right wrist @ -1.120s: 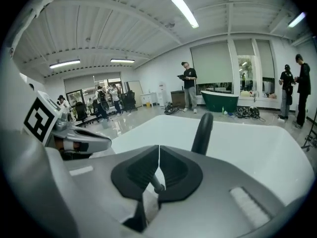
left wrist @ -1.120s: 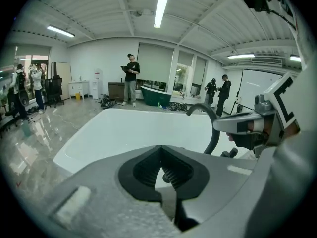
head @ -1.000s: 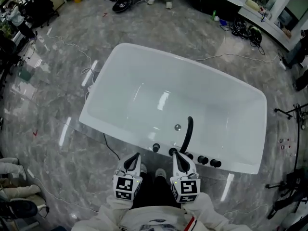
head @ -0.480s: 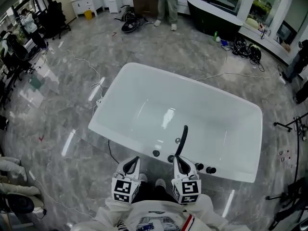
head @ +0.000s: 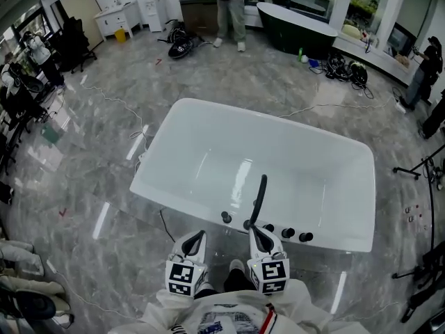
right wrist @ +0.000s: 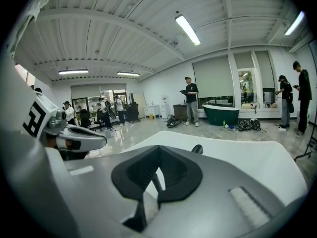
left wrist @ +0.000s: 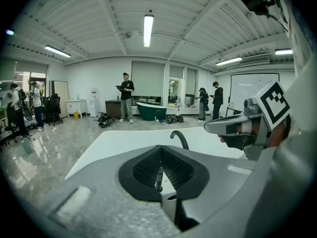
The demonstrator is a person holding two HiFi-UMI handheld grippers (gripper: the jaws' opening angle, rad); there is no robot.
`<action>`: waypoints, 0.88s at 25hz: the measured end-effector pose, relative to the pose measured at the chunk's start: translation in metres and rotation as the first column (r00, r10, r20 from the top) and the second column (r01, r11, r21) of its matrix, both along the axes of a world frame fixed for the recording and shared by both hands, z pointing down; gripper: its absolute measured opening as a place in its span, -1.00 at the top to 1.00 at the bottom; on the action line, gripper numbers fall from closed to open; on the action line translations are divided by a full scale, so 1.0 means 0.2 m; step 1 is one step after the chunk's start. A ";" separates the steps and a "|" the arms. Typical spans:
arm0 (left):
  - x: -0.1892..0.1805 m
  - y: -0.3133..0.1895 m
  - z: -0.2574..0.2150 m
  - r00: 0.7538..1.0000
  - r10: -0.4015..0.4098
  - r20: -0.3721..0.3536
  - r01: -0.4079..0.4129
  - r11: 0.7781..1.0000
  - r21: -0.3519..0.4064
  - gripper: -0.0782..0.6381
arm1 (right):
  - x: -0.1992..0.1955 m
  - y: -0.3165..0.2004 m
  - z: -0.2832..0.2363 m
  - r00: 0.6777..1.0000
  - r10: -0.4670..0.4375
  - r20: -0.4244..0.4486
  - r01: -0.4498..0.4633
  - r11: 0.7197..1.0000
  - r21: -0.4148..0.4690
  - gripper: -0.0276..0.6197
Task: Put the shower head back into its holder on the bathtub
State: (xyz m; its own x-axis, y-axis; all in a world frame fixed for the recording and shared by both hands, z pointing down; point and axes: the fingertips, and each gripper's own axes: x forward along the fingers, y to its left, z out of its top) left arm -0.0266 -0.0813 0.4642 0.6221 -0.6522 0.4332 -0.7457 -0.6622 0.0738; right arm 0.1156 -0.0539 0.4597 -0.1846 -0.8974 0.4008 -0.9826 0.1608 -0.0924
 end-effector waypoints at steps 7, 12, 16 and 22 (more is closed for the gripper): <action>-0.18 0.21 -0.07 0.998 0.057 -0.030 -0.056 0.998 0.044 0.78 | -0.14 0.22 -0.11 0.997 0.065 -0.033 -0.064 0.997 0.034 0.90; -0.34 0.42 -0.19 0.994 0.093 -0.063 -0.089 0.994 0.057 0.78 | -0.34 0.42 -0.21 0.994 0.096 -0.055 -0.091 0.993 0.081 0.90; -0.50 0.58 -0.18 0.992 0.109 -0.064 -0.103 0.991 0.087 0.78 | -0.48 0.59 -0.28 0.989 0.135 -0.055 -0.128 0.986 0.105 0.90; -0.53 0.77 -0.22 0.985 0.150 -0.081 -0.142 0.985 0.095 0.78 | -0.58 0.80 -0.38 0.986 0.151 -0.073 -0.140 0.981 0.133 0.90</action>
